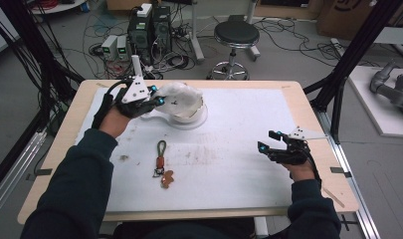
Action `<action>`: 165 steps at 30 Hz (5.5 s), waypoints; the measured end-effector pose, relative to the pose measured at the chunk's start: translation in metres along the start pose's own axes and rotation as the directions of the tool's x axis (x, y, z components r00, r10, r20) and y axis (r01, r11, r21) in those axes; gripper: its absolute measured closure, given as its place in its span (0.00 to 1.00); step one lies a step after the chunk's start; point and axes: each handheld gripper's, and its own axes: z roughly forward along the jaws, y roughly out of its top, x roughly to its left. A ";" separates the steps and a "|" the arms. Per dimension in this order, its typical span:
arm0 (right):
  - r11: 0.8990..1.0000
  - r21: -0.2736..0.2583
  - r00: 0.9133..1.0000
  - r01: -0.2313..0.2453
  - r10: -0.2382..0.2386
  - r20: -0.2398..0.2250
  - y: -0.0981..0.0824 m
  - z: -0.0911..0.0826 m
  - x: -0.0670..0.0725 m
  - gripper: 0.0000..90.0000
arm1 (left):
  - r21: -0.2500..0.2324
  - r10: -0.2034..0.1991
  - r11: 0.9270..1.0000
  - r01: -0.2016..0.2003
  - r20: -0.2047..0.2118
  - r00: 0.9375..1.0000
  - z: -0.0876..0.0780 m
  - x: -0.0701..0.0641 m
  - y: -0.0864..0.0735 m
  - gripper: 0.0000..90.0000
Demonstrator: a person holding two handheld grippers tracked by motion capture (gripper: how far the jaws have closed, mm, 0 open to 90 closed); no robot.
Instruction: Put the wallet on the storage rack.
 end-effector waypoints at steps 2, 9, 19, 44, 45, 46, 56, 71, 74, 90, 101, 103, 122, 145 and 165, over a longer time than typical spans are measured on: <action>1.000 0.000 1.000 -0.003 0.003 -0.002 0.000 0.001 0.000 0.33 | 0.035 0.031 0.999 -0.031 0.000 1.000 0.010 0.002 0.002 0.85; 1.000 -0.004 1.000 -0.012 0.012 -0.006 -0.002 0.000 -0.002 0.33 | 0.152 0.117 0.981 -0.117 0.009 0.993 0.042 0.006 0.002 0.85; 1.000 0.002 1.000 -0.020 0.020 -0.007 -0.003 0.000 -0.002 0.33 | 0.211 0.104 0.972 -0.108 0.030 0.994 0.073 0.002 -0.009 0.85; 0.999 0.003 0.999 -0.037 0.037 -0.004 -0.006 0.000 -0.003 0.33 | 0.298 0.248 0.921 -0.251 0.047 0.968 0.090 0.000 0.002 0.86; 0.999 0.001 0.999 -0.039 0.039 -0.004 -0.006 0.000 -0.004 0.33 | 0.295 0.249 0.922 -0.252 0.049 0.967 0.091 0.000 0.002 0.86; 0.999 0.005 0.999 -0.038 0.038 -0.003 -0.006 0.000 -0.004 0.33 | 0.299 0.250 0.920 -0.252 0.048 0.967 0.091 0.000 0.002 0.86; 0.999 0.006 0.999 -0.048 0.048 -0.003 -0.008 0.001 -0.005 0.33 | 0.342 0.386 0.859 -0.382 0.060 0.921 0.083 -0.003 0.013 0.87; 0.998 0.005 0.998 -0.059 0.059 -0.009 -0.009 0.000 -0.005 0.33 | 0.384 0.385 0.838 -0.389 0.089 0.918 0.102 -0.013 0.013 0.87; 0.998 0.005 0.998 -0.060 0.060 -0.008 -0.009 0.000 -0.005 0.33 | 0.390 0.378 0.837 -0.384 0.095 0.921 0.103 -0.013 0.012 0.87; 0.998 0.007 0.998 -0.056 0.056 -0.010 -0.009 0.000 -0.005 0.33 | 0.258 0.023 0.963 -0.075 0.198 0.980 0.081 0.008 -0.003 0.70; 0.998 0.011 0.998 -0.054 0.054 -0.011 -0.010 0.001 -0.004 0.33 | 0.164 -0.334 0.935 0.315 0.098 0.938 0.078 0.014 -0.042 0.38; 0.998 0.016 0.998 -0.056 0.057 -0.012 -0.010 0.001 -0.004 0.33 | 0.158 -0.402 0.909 0.386 0.082 0.912 0.077 0.017 -0.053 0.34; 0.998 0.017 0.998 -0.066 0.066 -0.015 -0.011 0.001 -0.004 0.33 | 0.189 0.091 0.978 -0.090 0.002 0.996 0.067 0.012 -0.020 0.83; 0.998 0.007 0.998 -0.067 0.067 -0.015 -0.012 -0.001 -0.005 0.33 | 0.088 -0.397 0.916 0.392 0.047 0.917 0.068 0.011 -0.054 0.46; 0.999 0.021 0.986 -0.036 0.032 0.166 -0.004 -0.004 -0.004 0.24 | -0.170 -0.582 0.808 0.564 -0.076 0.810 -0.033 -0.043 -0.114 0.21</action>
